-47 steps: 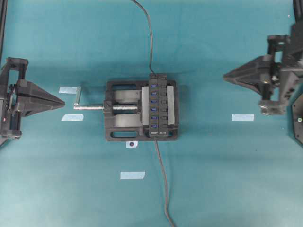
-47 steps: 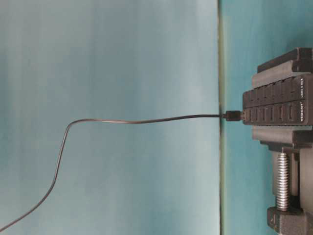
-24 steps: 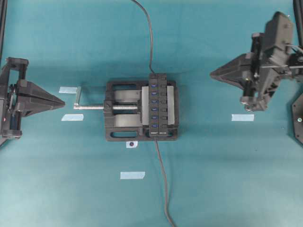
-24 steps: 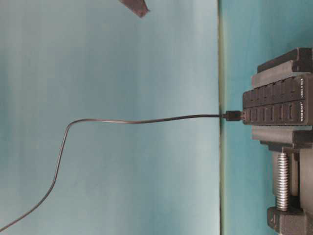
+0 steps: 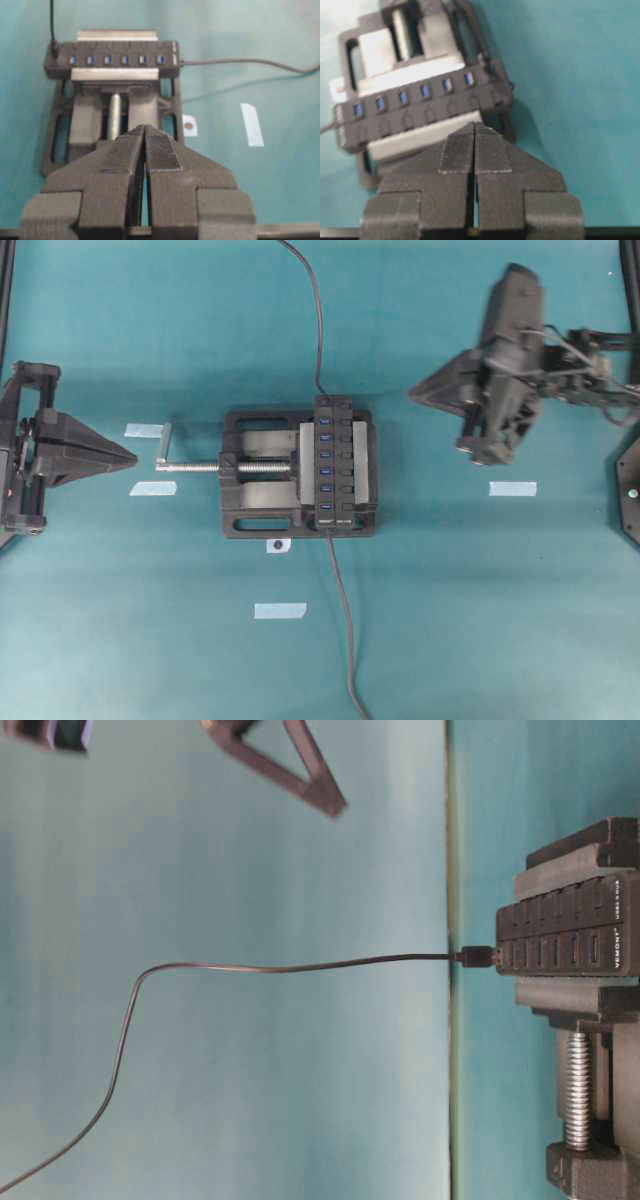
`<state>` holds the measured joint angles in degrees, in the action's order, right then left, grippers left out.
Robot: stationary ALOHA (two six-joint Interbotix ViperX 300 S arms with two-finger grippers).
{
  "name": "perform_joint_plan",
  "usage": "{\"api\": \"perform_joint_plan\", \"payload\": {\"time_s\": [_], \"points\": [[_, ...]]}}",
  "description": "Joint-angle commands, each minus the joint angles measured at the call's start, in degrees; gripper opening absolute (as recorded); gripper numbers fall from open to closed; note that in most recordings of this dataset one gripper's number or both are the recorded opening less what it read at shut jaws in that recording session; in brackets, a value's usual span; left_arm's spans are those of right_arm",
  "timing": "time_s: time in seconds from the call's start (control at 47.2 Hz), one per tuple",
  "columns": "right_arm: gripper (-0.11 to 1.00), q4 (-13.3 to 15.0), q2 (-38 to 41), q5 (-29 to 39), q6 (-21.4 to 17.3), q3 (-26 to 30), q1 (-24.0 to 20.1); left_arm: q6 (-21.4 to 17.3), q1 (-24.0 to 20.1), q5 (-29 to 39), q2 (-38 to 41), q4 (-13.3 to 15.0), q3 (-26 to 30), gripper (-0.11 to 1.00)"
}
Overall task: Insert the USB into the front port of the fixed hub.
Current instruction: 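Move the right gripper over the hub toward the black cable's plug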
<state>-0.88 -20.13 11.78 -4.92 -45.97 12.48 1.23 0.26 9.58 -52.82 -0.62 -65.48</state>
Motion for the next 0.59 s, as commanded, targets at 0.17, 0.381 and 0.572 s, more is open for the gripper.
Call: {"api": "perform_joint_plan", "payload": {"time_s": [0.17, 0.381, 0.572], "points": [[-0.07, 0.4, 5.1, -0.2, 3.0, 4.4, 0.4, 0.0, 0.1, -0.3, 0.3, -0.1, 1.5, 0.00], [-0.07, 0.4, 9.1, -0.4, 6.6, 6.9, 0.5, 0.1, 0.1, -0.3, 0.1, -0.1, 1.5, 0.00], [-0.07, 0.4, 11.3, -0.3, 9.6, 9.0, 0.4, 0.1, 0.1, -0.3, 0.0, -0.1, 1.4, 0.00]]}}
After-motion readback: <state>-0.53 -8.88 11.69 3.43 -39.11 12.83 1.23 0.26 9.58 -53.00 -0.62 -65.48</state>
